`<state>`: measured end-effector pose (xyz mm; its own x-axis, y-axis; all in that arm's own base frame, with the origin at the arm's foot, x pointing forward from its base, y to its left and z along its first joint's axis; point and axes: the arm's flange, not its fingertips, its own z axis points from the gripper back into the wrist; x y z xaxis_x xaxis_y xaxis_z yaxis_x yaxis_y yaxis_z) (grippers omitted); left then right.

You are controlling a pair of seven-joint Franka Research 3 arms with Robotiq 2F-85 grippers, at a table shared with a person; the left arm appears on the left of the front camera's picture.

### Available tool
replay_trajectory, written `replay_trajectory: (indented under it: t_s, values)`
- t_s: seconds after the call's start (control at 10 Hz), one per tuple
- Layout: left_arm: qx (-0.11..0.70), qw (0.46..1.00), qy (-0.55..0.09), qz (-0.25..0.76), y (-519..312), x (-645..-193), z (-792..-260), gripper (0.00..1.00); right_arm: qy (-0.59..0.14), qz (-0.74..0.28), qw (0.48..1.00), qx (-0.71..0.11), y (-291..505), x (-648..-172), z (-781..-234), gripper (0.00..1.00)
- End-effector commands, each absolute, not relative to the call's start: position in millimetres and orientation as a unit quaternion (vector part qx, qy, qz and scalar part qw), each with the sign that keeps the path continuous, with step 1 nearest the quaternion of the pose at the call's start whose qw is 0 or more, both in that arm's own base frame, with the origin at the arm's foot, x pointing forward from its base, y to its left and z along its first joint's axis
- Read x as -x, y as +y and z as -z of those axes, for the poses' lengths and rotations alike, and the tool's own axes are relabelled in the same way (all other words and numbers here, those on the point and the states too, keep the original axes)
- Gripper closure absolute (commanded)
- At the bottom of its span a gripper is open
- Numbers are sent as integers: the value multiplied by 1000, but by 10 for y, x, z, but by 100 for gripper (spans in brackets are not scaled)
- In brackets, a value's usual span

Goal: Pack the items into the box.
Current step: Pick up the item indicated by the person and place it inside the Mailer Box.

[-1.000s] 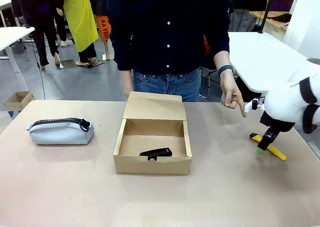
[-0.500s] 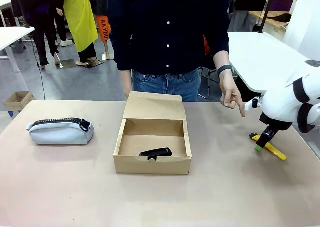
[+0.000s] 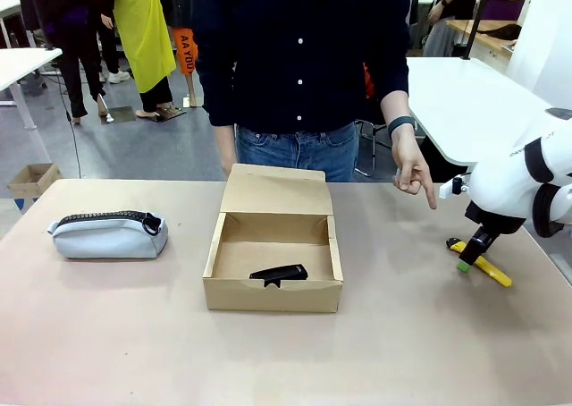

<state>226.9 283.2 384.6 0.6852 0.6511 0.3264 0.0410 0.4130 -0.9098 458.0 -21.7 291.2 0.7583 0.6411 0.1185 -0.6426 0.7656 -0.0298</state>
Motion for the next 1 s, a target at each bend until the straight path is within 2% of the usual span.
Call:
replay_trajectory:
  t_s: [0.0, 0.1, 0.2, 0.4, 0.5, 0.7, 0.9]
  values:
    - [508, 761, -355, -192, 2812, -2267, -3844, 0, -52, -338, 939, -21, -247, -4627, -2913, 48]
    - [508, 761, -355, -192, 2812, -2267, -3844, 0, -49, -338, 939, -26, -265, -4625, -2918, 56]
    - [508, 761, -355, -192, 2812, -2267, -3844, 0, -49, -336, 940, -28, -279, -4617, -2927, 100]
    - [508, 761, -355, -192, 2812, -2267, -3844, 0, -48, -335, 941, -34, -291, -4614, -2928, 100]
    - [508, 761, -355, -192, 2812, -2267, -3844, 0, -48, -335, 940, -36, -293, -4611, -2930, 81]
    - [508, 761, -355, -192, 2812, -2267, -3844, 0, -49, -333, 941, -37, -300, -4601, -2940, 100]
    - [508, 761, -355, -192, 2812, -2267, -3844, 0, -48, -334, 941, -38, -304, -4596, -2943, 100]
